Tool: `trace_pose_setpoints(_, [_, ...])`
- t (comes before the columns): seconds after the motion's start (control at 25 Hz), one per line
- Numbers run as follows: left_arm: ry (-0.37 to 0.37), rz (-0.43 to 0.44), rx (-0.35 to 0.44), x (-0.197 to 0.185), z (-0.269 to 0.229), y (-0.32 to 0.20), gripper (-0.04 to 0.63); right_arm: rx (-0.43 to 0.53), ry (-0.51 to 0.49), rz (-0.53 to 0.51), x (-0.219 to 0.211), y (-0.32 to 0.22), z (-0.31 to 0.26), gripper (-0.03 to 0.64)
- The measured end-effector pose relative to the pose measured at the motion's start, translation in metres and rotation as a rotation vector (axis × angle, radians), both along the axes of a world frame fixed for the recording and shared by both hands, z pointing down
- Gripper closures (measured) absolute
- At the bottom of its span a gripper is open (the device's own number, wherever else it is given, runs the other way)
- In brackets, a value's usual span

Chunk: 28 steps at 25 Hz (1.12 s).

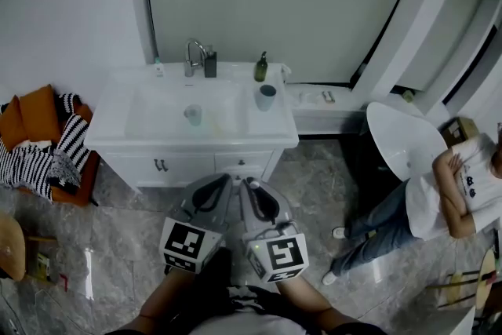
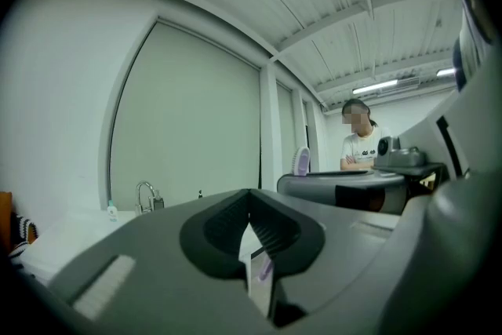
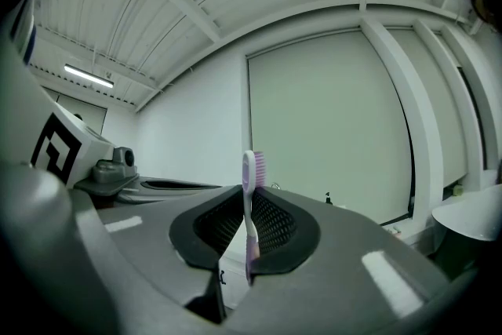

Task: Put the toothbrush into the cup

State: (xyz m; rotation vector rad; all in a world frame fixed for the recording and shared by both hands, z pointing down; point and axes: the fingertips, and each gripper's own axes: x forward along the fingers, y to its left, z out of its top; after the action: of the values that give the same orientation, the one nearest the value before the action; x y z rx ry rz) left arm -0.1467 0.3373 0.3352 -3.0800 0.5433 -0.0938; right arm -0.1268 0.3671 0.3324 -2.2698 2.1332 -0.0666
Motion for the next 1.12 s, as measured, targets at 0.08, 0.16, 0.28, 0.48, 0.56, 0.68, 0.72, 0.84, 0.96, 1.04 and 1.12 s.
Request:
trace_pose_setpoints(0.08, [0.012,0.004,-0.003,0.009,-0.004,-0.016,0.597,-0.011,-0.004,0.008,0.01,-0.014,-0.002,0.586])
trace_pose_setpoints(0.16, [0.021,0.012,0.0,0.02,-0.007,-0.032,0.597,-0.025,-0.01,0.019,0.02,-0.03,-0.003,0.586])
trace_pose_setpoints(0.28, [0.013,0.032,-0.002,0.036,-0.005,-0.054,0.597,-0.031,-0.01,0.038,0.035,-0.053,-0.003,0.586])
trace_pose_setpoints(0.48, [0.005,0.074,-0.008,0.063,-0.002,-0.094,0.595,-0.027,-0.008,0.068,0.06,-0.095,-0.004,0.586])
trace_pose_setpoints(0.56, [0.007,0.086,-0.004,0.071,-0.003,-0.11,0.597,-0.023,-0.007,0.083,0.07,-0.111,-0.005,0.586])
trace_pose_setpoints(0.68, [0.009,0.102,-0.006,0.083,-0.003,-0.13,0.597,-0.021,-0.015,0.105,0.084,-0.129,-0.005,0.586])
trace_pose_setpoints(0.72, [0.011,0.106,-0.01,0.088,-0.003,-0.136,0.595,-0.016,-0.015,0.111,0.089,-0.134,-0.005,0.586])
trace_pose_setpoints(0.84, [0.013,0.124,-0.02,0.102,0.0,-0.149,0.595,-0.011,-0.012,0.127,0.102,-0.147,-0.005,0.586])
trace_pose_setpoints(0.96, [0.001,0.15,-0.032,0.115,0.008,-0.158,0.595,-0.022,-0.027,0.146,0.115,-0.156,0.0,0.586])
trace_pose_setpoints(1.04, [-0.006,0.161,-0.045,0.125,0.013,-0.167,0.595,-0.029,-0.029,0.157,0.126,-0.166,0.003,0.586])
trace_pose_setpoints(1.12, [-0.014,0.167,-0.056,0.135,0.017,-0.177,0.597,-0.043,-0.032,0.162,0.137,-0.177,0.008,0.586])
